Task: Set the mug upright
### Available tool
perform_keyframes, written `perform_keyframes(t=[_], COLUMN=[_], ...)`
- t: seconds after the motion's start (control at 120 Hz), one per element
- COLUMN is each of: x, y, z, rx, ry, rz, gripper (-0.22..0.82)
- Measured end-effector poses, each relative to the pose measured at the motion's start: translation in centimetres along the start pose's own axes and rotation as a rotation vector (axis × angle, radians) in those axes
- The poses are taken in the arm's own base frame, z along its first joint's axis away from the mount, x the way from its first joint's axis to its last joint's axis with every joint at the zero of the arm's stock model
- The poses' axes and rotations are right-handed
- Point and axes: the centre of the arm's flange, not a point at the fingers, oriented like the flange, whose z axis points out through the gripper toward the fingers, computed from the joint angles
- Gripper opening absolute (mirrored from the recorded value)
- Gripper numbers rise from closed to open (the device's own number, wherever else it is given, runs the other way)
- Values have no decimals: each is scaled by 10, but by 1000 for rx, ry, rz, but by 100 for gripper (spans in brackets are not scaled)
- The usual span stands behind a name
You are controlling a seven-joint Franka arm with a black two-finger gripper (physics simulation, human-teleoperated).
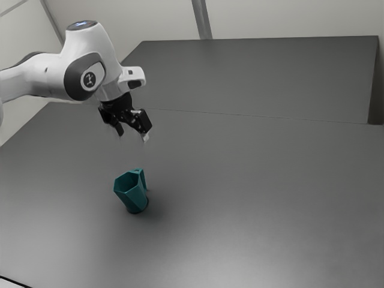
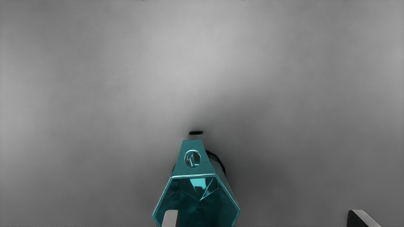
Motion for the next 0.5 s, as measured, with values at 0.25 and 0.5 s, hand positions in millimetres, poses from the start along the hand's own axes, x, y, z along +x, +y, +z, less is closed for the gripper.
perform_keyframes(t=[0.25, 0.5], x=[23, 27], y=[-4, -6], z=[-45, -78], rx=[-2, 0], ry=[-44, -62], rz=[-8, -9], gripper=[58, 58])
